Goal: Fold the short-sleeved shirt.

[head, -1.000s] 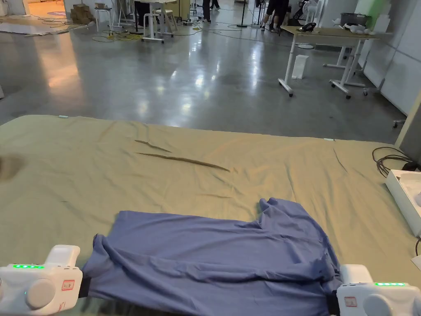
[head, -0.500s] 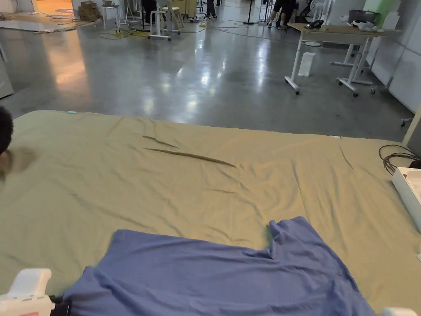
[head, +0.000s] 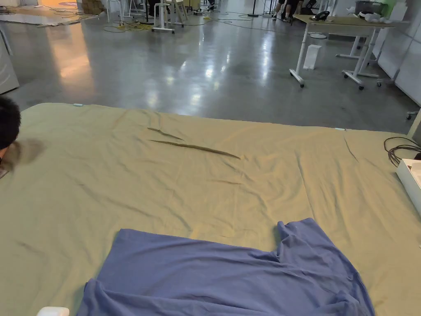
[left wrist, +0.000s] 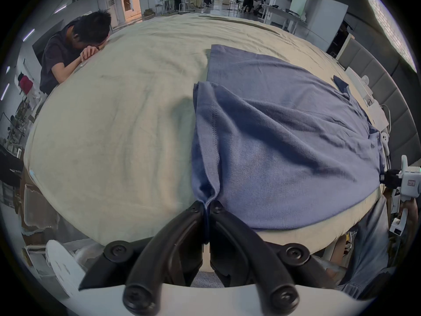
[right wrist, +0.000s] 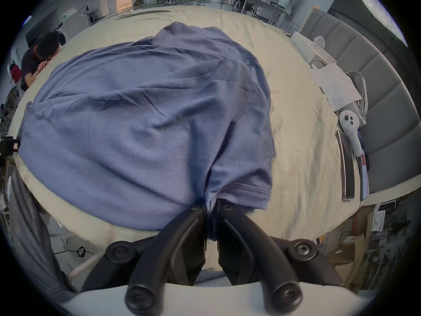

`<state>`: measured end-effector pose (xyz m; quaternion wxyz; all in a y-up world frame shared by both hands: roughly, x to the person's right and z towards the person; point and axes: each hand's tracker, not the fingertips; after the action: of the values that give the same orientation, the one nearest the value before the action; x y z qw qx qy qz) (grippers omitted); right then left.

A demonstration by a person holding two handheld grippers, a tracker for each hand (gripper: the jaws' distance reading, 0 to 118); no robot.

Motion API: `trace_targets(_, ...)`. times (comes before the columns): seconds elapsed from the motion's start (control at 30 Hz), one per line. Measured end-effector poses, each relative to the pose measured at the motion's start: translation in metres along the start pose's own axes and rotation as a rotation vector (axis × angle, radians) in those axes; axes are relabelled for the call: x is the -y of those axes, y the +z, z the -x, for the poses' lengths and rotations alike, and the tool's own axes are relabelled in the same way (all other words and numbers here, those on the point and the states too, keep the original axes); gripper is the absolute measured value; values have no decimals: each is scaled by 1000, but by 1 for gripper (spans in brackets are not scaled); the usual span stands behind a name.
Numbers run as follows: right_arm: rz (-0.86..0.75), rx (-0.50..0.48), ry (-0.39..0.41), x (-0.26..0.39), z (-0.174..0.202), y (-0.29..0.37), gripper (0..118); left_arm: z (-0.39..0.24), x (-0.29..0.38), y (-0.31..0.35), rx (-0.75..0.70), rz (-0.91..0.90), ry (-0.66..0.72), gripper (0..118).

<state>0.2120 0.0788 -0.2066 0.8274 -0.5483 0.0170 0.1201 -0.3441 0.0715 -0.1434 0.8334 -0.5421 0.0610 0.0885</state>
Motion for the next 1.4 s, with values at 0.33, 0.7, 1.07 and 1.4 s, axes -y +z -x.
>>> trace_targets(0.33,-330,26,-80,-52,-3,96,85,-29,-47,82,45,-325,-8,56)
trace_targets(0.7,-993,-56,-184,-113,48,178,77,-105,-99,161,-2,-868,-83,56)
trace_targets(1.07,-1131,-10,-195,-117,68,180,0,-122,-84,171,-26,-1039,-72,0)
trace_targets(1.4,-1104,7,-171,-125,67,166,0,-97,-103,140,-16,-908,-36,0)
